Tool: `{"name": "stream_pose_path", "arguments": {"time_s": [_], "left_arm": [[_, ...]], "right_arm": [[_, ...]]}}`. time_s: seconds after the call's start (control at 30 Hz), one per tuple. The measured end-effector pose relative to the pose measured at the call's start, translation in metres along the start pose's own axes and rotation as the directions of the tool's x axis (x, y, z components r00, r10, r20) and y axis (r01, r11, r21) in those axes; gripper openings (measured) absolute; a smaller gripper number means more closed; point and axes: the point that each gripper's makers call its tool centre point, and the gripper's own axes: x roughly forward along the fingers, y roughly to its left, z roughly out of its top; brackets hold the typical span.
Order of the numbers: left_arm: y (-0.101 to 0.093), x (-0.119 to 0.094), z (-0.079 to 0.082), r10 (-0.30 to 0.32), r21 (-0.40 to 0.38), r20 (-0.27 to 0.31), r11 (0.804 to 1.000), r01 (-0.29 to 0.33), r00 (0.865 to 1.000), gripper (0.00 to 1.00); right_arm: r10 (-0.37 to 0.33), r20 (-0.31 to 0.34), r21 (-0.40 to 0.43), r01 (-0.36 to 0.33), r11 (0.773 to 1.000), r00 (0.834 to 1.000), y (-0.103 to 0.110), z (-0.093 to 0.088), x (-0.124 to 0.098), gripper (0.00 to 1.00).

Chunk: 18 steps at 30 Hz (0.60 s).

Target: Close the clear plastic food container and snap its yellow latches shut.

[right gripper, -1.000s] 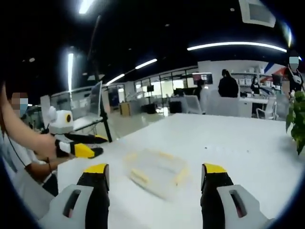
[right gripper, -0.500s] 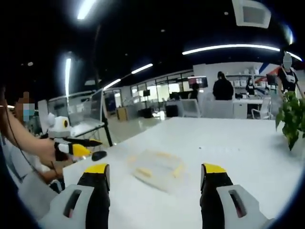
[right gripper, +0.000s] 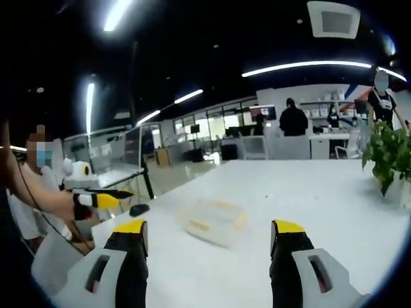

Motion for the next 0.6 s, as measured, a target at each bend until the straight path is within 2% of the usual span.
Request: {"name": "stream_pose_path", "arguments": {"time_s": [0.1,0.17,0.3,0.6], "left_arm": [[-0.011,-0.006,-0.004,-0.006,0.004,0.000,1.000,0.006,1.000,0.79],[-0.017,-0.011,-0.010,-0.012,-0.028,-0.005,1.000,0.012,1.000,0.78],[-0.026,-0.018,-0.018,-0.016,-0.018,-0.023,1.000,0.015,1.000,0.77],[-0.033,-0.031,-0.037,-0.010,-0.020,-0.053,1.000,0.009,0.999,0.76]], "right_arm": [[0.011,-0.010,0.000,-0.011,1.000,1.000,0.006,-0.006,-0.010,0.78],[0.019,-0.020,-0.002,-0.019,1.000,1.000,0.011,-0.009,-0.017,0.78],[0.018,-0.021,0.005,-0.018,1.000,1.000,0.016,-0.011,-0.027,0.78],[0.032,-0.055,-0.017,-0.033,0.999,0.998,0.025,-0.029,-0.038,0.79]]}}
